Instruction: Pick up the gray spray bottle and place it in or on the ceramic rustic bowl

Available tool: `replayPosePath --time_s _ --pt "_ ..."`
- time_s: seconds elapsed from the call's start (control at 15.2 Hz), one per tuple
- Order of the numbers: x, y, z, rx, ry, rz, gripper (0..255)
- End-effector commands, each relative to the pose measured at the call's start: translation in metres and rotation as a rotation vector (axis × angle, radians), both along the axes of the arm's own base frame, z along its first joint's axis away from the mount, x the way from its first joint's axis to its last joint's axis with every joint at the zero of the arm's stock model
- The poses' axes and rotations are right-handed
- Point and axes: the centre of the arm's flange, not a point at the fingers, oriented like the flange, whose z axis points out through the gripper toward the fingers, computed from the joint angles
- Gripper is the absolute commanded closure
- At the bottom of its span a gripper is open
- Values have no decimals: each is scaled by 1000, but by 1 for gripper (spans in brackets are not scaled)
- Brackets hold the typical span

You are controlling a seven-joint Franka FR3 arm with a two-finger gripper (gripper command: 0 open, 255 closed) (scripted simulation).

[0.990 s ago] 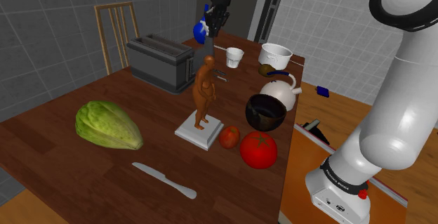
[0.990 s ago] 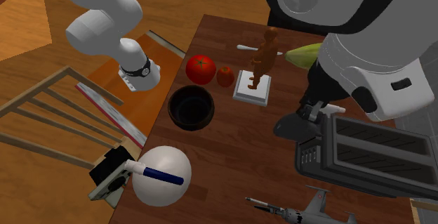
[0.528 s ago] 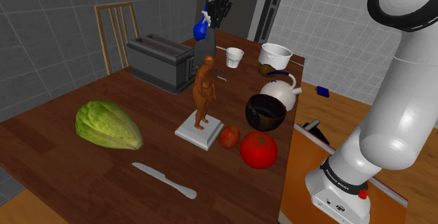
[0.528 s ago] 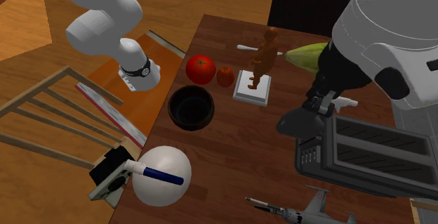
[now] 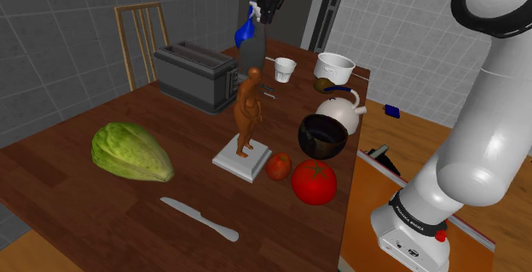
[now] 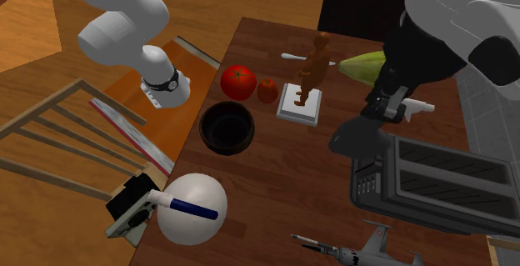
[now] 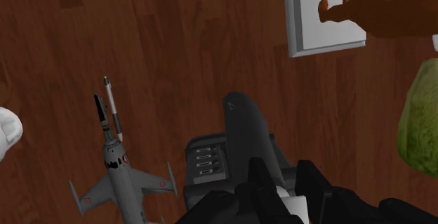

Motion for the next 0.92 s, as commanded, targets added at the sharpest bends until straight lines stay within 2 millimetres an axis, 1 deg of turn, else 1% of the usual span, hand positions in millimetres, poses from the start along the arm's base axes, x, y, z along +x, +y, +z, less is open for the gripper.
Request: replayPosePath --time_s 0.0,0.86 --pt "-22 -7 6 0 -1 0 255" --pt "-180 -58 52 0 -1 0 255"
